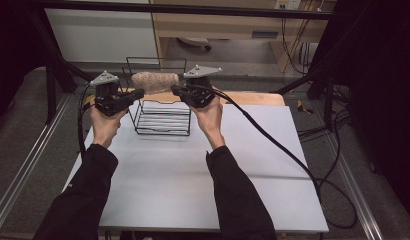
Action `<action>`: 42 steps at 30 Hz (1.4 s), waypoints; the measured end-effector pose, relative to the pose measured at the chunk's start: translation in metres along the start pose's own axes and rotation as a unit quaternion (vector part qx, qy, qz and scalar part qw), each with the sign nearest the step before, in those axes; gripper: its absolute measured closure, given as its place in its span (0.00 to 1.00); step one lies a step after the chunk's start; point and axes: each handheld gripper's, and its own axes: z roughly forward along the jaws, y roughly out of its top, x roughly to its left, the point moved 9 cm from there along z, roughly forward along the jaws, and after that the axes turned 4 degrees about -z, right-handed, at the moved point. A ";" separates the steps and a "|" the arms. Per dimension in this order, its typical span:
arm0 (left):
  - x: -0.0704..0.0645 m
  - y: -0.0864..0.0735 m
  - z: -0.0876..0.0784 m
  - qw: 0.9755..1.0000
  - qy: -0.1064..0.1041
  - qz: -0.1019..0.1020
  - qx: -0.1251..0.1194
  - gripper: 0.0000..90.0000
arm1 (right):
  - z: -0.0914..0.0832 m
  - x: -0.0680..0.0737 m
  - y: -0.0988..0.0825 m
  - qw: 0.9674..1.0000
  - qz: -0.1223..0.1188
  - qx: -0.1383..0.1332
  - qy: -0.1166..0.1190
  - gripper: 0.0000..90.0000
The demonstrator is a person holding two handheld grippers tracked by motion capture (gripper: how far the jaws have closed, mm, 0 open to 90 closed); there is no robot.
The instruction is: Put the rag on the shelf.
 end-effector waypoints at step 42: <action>0.003 -0.030 -0.050 0.999 0.015 0.025 0.019 0.23 | -0.061 0.001 0.000 1.000 0.007 -0.017 0.012 0.37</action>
